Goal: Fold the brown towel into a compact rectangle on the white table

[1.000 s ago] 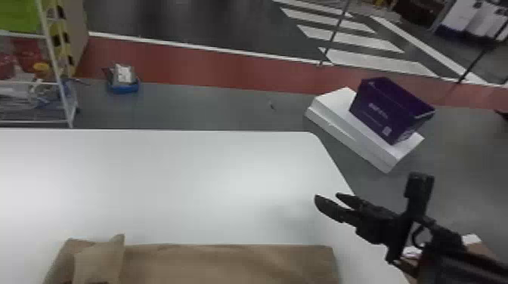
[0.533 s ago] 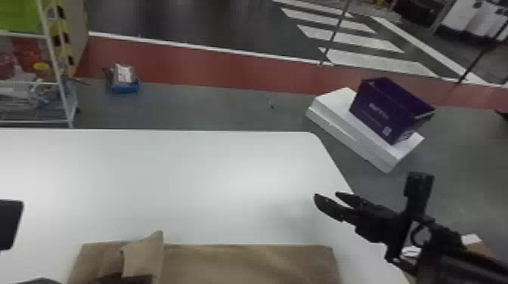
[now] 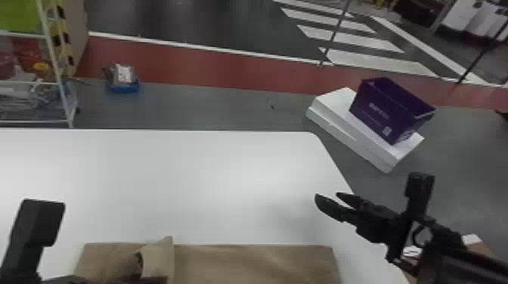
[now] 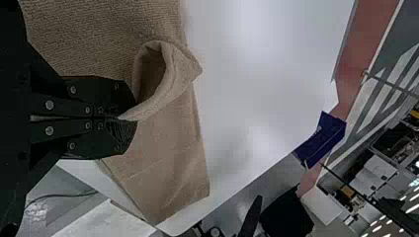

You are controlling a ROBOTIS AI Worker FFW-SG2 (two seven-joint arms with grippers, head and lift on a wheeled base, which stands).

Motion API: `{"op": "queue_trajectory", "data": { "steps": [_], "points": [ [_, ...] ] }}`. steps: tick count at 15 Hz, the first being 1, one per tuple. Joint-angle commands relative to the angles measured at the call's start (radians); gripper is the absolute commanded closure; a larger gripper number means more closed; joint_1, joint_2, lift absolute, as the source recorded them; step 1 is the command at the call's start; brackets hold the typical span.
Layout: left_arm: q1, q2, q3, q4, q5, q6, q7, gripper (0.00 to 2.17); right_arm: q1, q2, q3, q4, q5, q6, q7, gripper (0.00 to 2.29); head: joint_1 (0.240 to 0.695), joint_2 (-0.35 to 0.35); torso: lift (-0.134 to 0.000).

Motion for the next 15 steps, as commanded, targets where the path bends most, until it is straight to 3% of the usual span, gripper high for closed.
{"op": "queue_trajectory", "data": {
  "steps": [1, 2, 3, 4, 8, 15],
  "points": [
    [-0.002, -0.001, -0.011, 0.02, 0.016, -0.01, 0.008, 1.26, 0.001, -0.001, -0.004, -0.001, 0.0, 0.0, 0.0, 0.2, 0.695, -0.35, -0.124],
    [-0.002, -0.002, -0.012, 0.021, 0.027, -0.01, 0.019, 1.0, 0.003, -0.001, -0.004, -0.001, 0.0, 0.0, 0.0, 0.2, 0.695, -0.35, -0.124],
    [-0.002, -0.002, -0.019, 0.021, 0.028, -0.013, 0.023, 0.19, 0.003, -0.001, -0.003, -0.001, 0.0, 0.0, 0.0, 0.2, 0.695, -0.35, -0.124],
    [-0.002, -0.002, -0.02, 0.021, 0.032, -0.019, 0.023, 0.0, 0.003, 0.001, -0.001, -0.003, 0.0, 0.0, 0.0, 0.2, 0.695, -0.35, -0.124],
    [-0.002, -0.002, -0.014, 0.018, 0.055, -0.05, 0.023, 0.03, 0.003, 0.001, -0.001, -0.006, -0.003, 0.003, 0.002, 0.2, 0.695, -0.35, -0.124],
    [0.001, -0.001, 0.078, 0.018, 0.094, -0.096, 0.029, 0.03, 0.026, 0.008, 0.03, -0.037, -0.001, 0.028, 0.014, 0.2, 0.695, -0.35, -0.124]
  ]
}}
